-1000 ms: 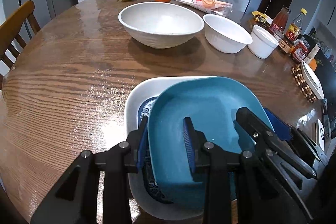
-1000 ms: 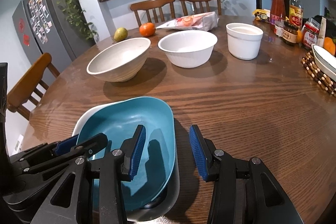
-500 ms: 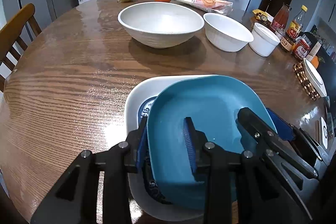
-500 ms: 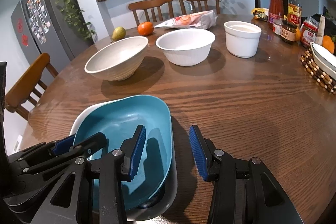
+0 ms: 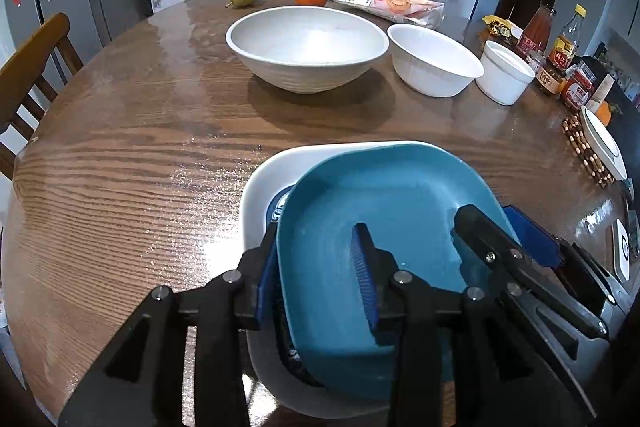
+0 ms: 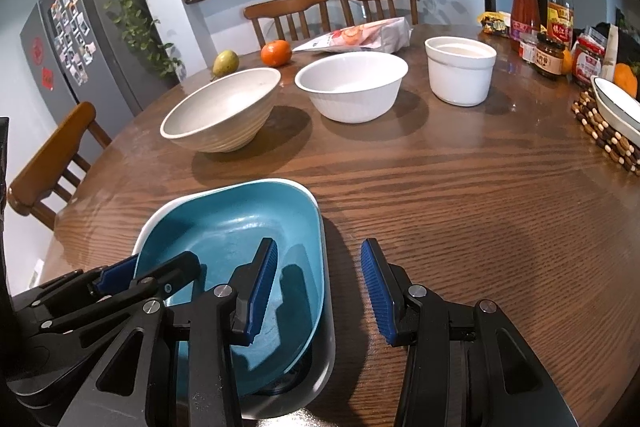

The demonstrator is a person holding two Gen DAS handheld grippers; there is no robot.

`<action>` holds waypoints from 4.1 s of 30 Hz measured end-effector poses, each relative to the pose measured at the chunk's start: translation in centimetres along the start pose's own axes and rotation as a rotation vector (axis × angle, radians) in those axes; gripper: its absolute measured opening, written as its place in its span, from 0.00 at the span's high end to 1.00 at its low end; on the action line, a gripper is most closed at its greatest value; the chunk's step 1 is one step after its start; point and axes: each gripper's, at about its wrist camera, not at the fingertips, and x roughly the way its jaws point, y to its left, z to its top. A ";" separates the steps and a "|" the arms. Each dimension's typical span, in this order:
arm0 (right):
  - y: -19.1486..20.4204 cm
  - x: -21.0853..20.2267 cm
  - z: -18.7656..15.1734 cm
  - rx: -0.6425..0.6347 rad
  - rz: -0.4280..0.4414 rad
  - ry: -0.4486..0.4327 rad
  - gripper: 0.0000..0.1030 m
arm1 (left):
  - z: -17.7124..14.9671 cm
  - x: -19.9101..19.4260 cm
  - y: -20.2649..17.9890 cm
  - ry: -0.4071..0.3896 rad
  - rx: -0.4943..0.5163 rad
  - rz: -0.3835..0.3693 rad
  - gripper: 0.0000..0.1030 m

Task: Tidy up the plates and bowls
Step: 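Lower the teal plate flat onto the patterned plate stack with both tools, then open both tools and move them toward the white bowls, then close both tools on opposite rims of a white bowl, then lift the held white bowl and carry it over another white bowl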

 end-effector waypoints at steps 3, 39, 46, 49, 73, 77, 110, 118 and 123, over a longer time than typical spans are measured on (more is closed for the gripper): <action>-0.1 0.0 0.0 0.011 0.007 -0.003 0.54 | 0.0 -0.3 0.2 -0.014 -0.001 0.015 0.62; 2.2 -7.9 11.6 -0.024 0.228 -0.177 0.24 | 9.8 -8.9 2.1 -0.232 0.010 -0.099 0.27; 5.6 -5.5 18.1 -0.052 0.351 -0.106 0.19 | 15.2 -8.3 5.1 -0.243 -0.091 -0.146 0.25; 6.1 -2.4 19.5 -0.042 0.358 -0.075 0.19 | 16.4 -5.3 6.8 -0.178 -0.183 -0.142 0.25; 4.4 15.3 18.7 -0.035 0.193 0.281 0.64 | 16.5 8.0 8.5 0.156 -0.207 0.002 0.63; 4.6 16.0 18.3 -0.047 0.180 0.316 0.64 | 16.3 8.3 8.0 0.174 -0.186 -0.009 0.65; 5.0 13.4 18.0 -0.049 0.177 0.343 0.56 | 16.5 5.9 6.8 0.146 -0.132 0.020 0.39; 1.2 8.3 20.0 0.013 0.223 0.223 0.28 | 16.7 0.9 5.5 -0.001 -0.125 -0.036 0.35; -2.2 6.8 20.5 0.078 0.198 0.193 0.25 | 16.6 -0.6 3.2 -0.052 -0.080 -0.095 0.27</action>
